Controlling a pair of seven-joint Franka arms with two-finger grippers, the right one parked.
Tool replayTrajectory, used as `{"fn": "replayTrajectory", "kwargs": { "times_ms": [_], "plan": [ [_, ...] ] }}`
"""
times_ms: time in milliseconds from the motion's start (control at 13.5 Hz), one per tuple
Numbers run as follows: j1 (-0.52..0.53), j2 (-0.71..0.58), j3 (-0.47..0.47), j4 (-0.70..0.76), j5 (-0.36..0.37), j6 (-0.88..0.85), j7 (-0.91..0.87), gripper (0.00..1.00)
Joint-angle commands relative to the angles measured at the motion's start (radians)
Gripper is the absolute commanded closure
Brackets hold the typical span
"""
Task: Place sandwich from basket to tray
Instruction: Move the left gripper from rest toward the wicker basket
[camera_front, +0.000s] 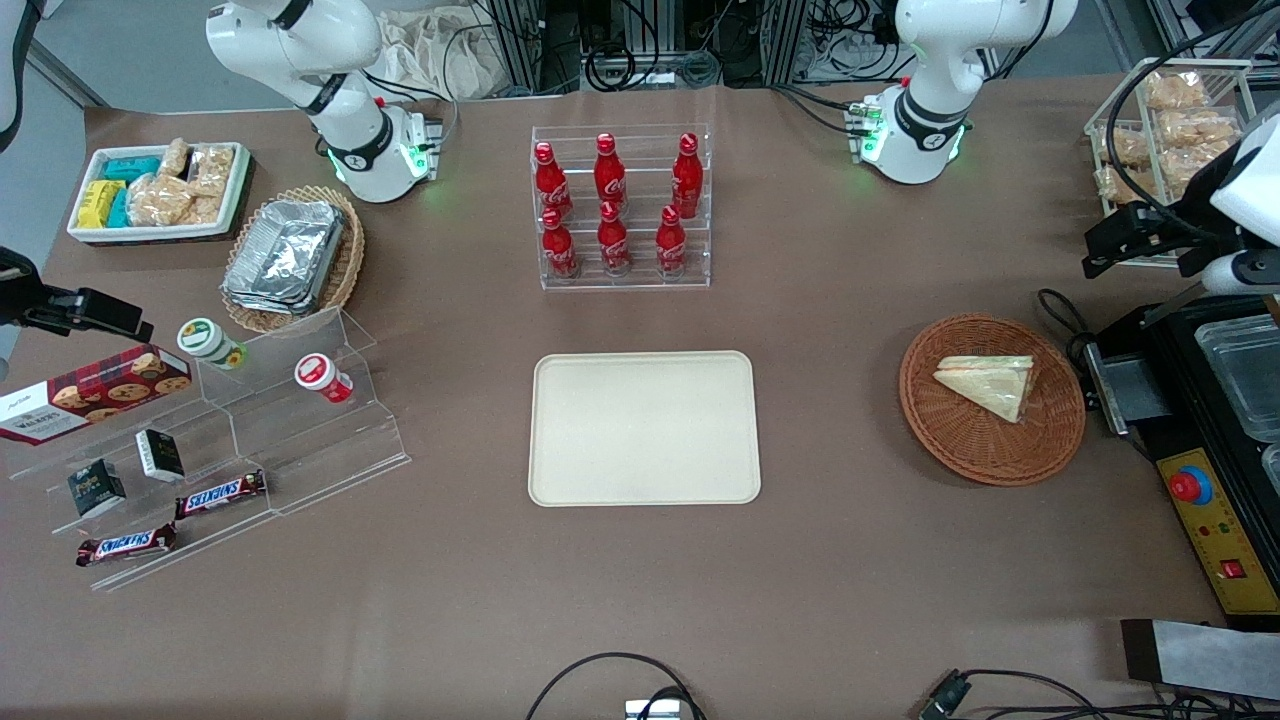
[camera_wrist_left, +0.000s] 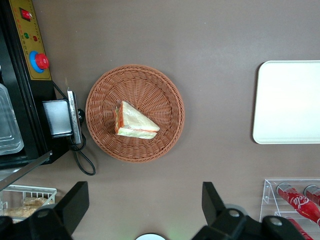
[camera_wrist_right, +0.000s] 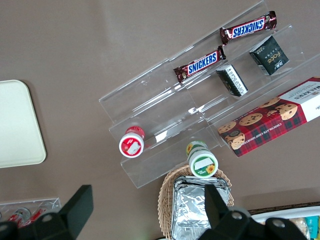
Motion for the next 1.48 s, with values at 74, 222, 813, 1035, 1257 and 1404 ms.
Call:
{"fn": "replayTrajectory", "kwargs": {
  "times_ms": [74, 222, 813, 1035, 1257, 1404],
  "plan": [
    [0.002, 0.004, 0.001, 0.01, -0.017, -0.008, -0.011, 0.0],
    [0.002, 0.004, 0.001, 0.01, -0.014, -0.01, -0.009, 0.0],
    [0.053, 0.045, 0.007, -0.095, -0.017, 0.042, -0.195, 0.0],
    [0.065, 0.01, 0.007, -0.244, -0.023, 0.185, -0.326, 0.0],
    [0.09, -0.033, 0.009, -0.399, -0.024, 0.341, -0.446, 0.0],
    [0.101, -0.041, 0.007, -0.46, -0.03, 0.41, -0.486, 0.0]
  ]
}}
